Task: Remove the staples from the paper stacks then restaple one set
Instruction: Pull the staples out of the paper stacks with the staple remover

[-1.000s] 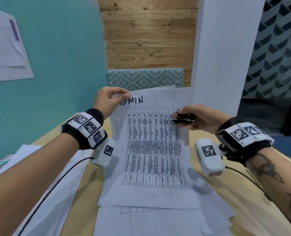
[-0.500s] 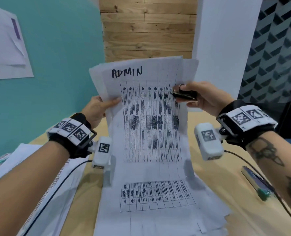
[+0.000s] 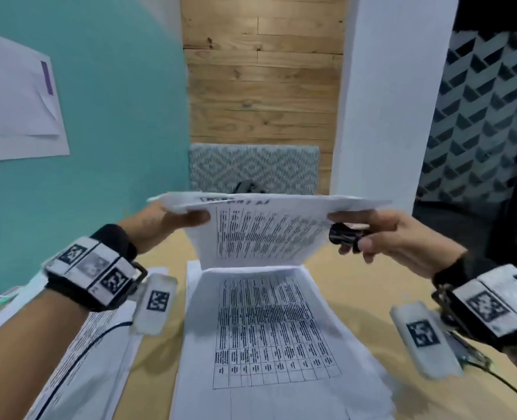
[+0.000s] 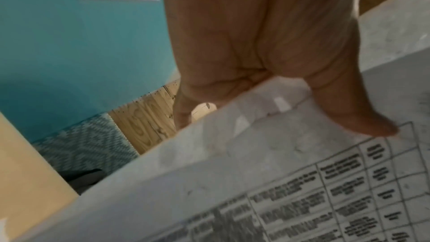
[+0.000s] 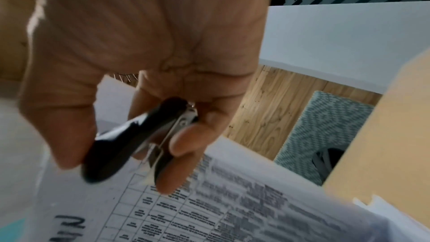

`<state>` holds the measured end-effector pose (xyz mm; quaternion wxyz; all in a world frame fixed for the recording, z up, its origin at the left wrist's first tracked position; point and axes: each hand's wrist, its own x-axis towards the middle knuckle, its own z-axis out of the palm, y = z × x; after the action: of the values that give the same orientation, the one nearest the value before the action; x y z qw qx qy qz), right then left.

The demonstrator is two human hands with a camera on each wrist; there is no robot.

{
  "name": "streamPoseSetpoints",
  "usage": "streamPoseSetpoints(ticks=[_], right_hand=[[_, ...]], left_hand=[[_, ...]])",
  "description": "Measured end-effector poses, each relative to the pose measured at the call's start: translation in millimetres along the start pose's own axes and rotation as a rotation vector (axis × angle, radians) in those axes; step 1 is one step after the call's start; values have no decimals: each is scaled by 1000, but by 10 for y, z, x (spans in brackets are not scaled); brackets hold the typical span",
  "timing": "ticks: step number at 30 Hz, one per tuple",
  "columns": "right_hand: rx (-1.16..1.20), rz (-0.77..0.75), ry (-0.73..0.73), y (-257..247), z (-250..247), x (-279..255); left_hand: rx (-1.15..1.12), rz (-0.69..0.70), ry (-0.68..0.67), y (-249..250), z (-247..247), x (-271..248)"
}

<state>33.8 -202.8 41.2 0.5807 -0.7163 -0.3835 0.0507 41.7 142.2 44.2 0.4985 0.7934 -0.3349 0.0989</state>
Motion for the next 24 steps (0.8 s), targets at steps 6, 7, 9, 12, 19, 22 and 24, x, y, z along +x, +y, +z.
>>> streamPoseSetpoints(ticks=[6, 7, 9, 12, 19, 22, 24], right_hand=[[15, 152, -161, 10, 15, -120], [43, 167, -168, 13, 9, -111], [75, 189, -166, 43, 4, -91], [73, 250, -167, 138, 19, -56], [7, 355, -201, 294, 125, -14], [2, 355, -238, 297, 136, 8], [-6, 363, -250, 300, 131, 11]], left_hand=[[-296, -147, 31, -91, 55, -125], [-314, -179, 29, -97, 66, -129], [-319, -256, 27, -132, 90, -141], [-270, -401, -4, -248, 91, -198], [281, -258, 201, 117, 119, 108], [562, -255, -67, 296, 428, 347], [601, -327, -231, 293, 594, 472]])
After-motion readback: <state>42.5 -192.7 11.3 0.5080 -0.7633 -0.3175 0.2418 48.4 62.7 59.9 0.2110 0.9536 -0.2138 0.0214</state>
